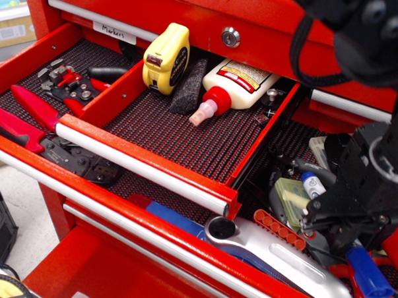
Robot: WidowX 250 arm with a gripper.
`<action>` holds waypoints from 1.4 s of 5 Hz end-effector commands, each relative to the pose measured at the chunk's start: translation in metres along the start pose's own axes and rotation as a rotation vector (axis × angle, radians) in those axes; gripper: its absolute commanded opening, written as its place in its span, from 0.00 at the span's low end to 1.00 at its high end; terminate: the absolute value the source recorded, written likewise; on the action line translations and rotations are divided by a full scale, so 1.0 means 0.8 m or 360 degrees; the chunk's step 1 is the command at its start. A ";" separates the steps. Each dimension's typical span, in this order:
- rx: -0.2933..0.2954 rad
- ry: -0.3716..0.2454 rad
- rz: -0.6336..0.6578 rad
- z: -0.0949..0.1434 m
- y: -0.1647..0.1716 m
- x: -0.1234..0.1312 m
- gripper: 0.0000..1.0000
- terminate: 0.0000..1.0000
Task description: Pick up blue pen and put into drawer
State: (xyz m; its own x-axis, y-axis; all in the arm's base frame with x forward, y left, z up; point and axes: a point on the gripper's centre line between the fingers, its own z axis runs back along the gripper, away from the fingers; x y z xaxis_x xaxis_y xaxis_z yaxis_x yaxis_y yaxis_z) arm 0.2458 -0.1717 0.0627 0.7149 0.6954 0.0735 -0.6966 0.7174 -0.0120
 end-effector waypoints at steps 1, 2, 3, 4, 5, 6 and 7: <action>0.0103 0.0019 -0.0197 0.104 0.005 0.016 0.00 0.00; 0.0267 -0.0109 -0.0326 0.131 0.023 0.024 0.00 0.00; 0.0387 -0.0270 -0.0328 0.136 0.061 0.061 0.00 0.00; 0.0307 -0.0348 -0.0353 0.125 0.085 0.104 0.00 0.00; 0.0253 -0.0374 -0.0306 0.116 0.105 0.139 0.00 0.00; 0.0163 -0.0436 -0.0226 0.105 0.103 0.152 1.00 0.00; 0.0163 -0.0436 -0.0226 0.105 0.103 0.152 1.00 0.00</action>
State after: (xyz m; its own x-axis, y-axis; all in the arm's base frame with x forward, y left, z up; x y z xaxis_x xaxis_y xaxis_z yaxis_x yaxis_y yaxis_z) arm 0.2647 -0.0316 0.1392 0.7971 0.5255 0.2974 -0.5836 0.7968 0.1566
